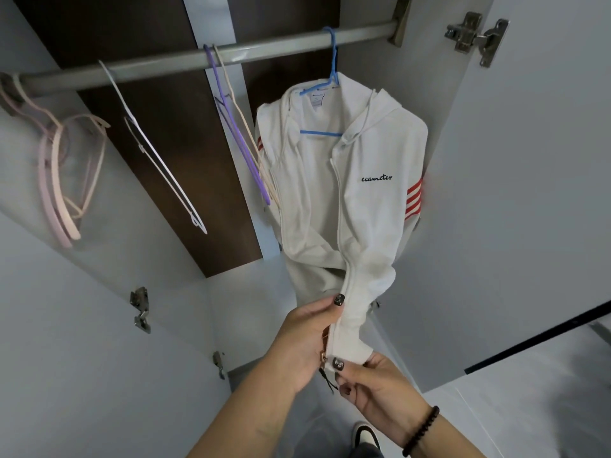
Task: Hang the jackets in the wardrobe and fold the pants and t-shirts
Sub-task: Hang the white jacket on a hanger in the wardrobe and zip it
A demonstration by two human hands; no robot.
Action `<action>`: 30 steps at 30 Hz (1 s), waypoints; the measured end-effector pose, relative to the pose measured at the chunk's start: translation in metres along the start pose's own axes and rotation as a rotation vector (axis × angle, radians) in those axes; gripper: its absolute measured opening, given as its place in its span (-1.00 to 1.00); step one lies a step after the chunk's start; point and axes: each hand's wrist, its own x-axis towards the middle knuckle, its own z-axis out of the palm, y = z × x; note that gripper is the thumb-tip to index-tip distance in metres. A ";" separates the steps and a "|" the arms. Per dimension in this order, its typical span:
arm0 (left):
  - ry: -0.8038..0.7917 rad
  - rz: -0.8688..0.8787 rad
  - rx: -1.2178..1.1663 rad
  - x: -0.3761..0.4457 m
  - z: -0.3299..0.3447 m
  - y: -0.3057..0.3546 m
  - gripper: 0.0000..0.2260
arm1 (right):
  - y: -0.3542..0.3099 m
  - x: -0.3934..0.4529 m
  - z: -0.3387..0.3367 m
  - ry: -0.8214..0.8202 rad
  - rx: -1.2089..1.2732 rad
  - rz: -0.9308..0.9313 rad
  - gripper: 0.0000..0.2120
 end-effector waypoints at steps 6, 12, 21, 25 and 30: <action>0.003 0.059 -0.031 -0.014 -0.008 0.002 -0.72 | -0.009 -0.004 -0.007 0.061 0.009 -0.136 -0.48; 0.087 0.125 -0.215 -0.026 -0.017 -0.006 -0.68 | -0.012 -0.015 -0.008 0.074 0.218 -0.204 -0.80; 0.144 0.285 -0.057 -0.039 -0.004 -0.015 -0.69 | -0.009 -0.017 -0.002 -0.005 0.166 -0.240 -0.45; 0.165 0.301 -0.010 -0.041 0.000 -0.017 -0.71 | -0.011 -0.021 0.002 -0.027 0.179 -0.270 -0.37; 0.178 0.321 0.032 -0.045 0.005 -0.015 -0.69 | -0.011 -0.025 0.003 -0.018 0.204 -0.296 -0.46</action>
